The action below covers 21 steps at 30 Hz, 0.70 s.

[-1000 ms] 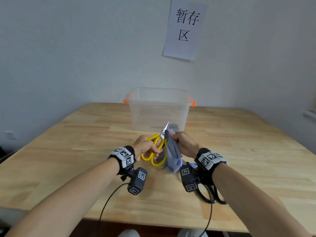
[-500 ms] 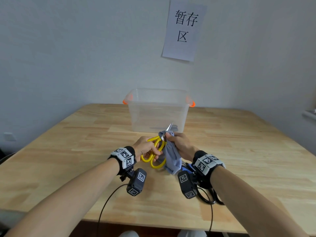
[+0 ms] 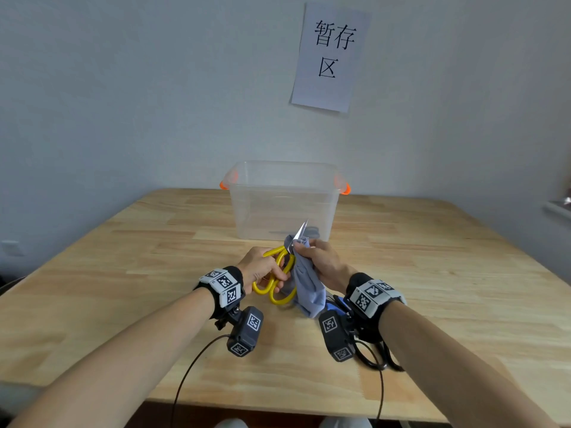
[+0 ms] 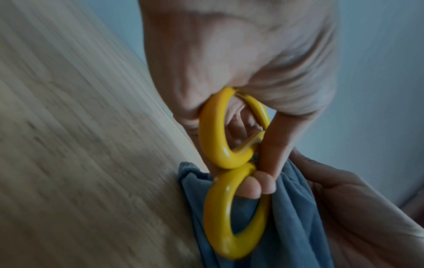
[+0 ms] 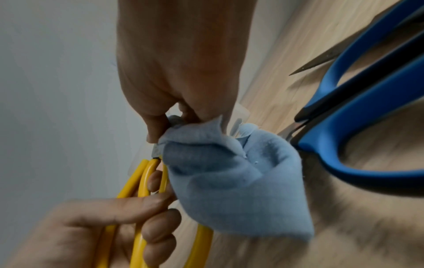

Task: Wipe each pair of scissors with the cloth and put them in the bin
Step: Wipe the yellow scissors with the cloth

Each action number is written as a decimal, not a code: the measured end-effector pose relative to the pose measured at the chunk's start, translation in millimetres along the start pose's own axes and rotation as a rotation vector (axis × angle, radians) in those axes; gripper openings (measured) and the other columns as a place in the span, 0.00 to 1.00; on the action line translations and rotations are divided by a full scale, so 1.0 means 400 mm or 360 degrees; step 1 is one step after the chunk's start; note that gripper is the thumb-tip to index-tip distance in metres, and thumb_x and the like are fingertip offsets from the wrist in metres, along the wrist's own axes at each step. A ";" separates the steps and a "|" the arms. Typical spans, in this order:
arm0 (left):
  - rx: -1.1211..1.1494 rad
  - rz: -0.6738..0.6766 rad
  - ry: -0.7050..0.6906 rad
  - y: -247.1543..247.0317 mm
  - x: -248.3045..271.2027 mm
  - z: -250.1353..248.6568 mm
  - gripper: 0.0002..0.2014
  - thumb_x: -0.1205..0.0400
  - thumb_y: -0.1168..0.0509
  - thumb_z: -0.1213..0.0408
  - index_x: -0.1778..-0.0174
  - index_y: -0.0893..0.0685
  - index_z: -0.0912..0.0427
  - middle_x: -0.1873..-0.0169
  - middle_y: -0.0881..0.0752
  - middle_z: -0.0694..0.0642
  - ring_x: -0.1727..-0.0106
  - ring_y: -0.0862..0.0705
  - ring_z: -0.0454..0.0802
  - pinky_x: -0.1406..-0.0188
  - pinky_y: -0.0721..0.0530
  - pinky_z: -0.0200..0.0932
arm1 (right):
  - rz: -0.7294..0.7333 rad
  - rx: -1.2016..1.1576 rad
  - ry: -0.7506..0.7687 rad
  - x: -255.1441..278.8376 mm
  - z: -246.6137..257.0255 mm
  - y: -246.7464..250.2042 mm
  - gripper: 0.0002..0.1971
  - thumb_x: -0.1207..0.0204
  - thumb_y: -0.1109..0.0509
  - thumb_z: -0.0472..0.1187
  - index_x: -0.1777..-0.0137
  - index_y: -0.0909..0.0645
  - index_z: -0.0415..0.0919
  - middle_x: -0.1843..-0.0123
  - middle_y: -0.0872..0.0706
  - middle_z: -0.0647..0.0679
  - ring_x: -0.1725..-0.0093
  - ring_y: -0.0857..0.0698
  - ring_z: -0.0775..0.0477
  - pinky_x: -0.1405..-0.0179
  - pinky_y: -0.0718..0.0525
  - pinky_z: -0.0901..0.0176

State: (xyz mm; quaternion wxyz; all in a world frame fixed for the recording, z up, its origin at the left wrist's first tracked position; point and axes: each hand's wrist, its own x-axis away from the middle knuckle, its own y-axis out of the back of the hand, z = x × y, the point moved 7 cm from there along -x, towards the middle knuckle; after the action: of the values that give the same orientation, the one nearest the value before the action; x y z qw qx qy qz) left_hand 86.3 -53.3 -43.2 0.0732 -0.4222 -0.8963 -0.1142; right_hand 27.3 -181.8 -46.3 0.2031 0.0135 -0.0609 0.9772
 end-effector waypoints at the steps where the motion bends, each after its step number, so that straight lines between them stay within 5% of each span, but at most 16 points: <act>1: -0.0005 -0.0018 0.0000 0.003 0.000 0.000 0.10 0.27 0.30 0.86 0.60 0.16 0.66 0.69 0.14 0.66 0.73 0.17 0.58 0.74 0.16 0.47 | 0.0038 0.0052 0.0001 -0.001 0.000 -0.003 0.10 0.14 0.35 0.38 0.55 0.20 0.34 0.64 0.18 0.40 0.66 0.16 0.48 0.61 0.15 0.54; 5: -0.0026 -0.0040 -0.0004 0.003 0.002 0.000 0.11 0.28 0.30 0.86 0.61 0.17 0.65 0.70 0.15 0.65 0.74 0.17 0.59 0.74 0.17 0.46 | 0.0101 0.0171 -0.0066 -0.003 0.003 -0.001 0.14 0.12 0.37 0.43 0.40 0.24 0.30 0.56 0.16 0.40 0.57 0.15 0.46 0.53 0.13 0.53; 10: -0.0037 -0.0045 -0.0031 -0.002 0.003 -0.004 0.11 0.28 0.30 0.86 0.63 0.18 0.65 0.71 0.15 0.65 0.75 0.17 0.59 0.73 0.16 0.46 | -0.0041 0.0277 -0.0019 -0.009 0.007 0.015 0.16 0.12 0.37 0.46 0.39 0.23 0.31 0.56 0.16 0.42 0.58 0.15 0.48 0.53 0.15 0.55; 14: -0.0054 -0.0038 -0.0031 -0.005 0.002 -0.010 0.11 0.28 0.30 0.85 0.61 0.18 0.65 0.71 0.14 0.64 0.74 0.16 0.58 0.73 0.16 0.46 | -0.0289 0.0165 0.0034 -0.014 -0.001 0.031 0.09 0.13 0.35 0.43 0.51 0.21 0.37 0.62 0.17 0.42 0.63 0.17 0.49 0.61 0.17 0.56; 21: -0.0051 -0.0039 -0.0004 0.005 0.003 -0.006 0.11 0.28 0.31 0.86 0.61 0.17 0.66 0.68 0.14 0.68 0.74 0.17 0.60 0.72 0.16 0.48 | -0.0123 -0.0012 -0.0043 -0.004 0.010 0.020 0.07 0.17 0.31 0.35 0.56 0.21 0.33 0.65 0.18 0.40 0.66 0.17 0.46 0.62 0.16 0.55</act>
State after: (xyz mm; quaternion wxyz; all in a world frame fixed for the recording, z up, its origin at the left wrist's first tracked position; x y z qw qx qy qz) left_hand 87.1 -51.7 -40.3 0.0638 -0.4126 -0.8995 -0.1290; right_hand 25.9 -190.1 -43.4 0.2399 0.0281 -0.0669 0.9681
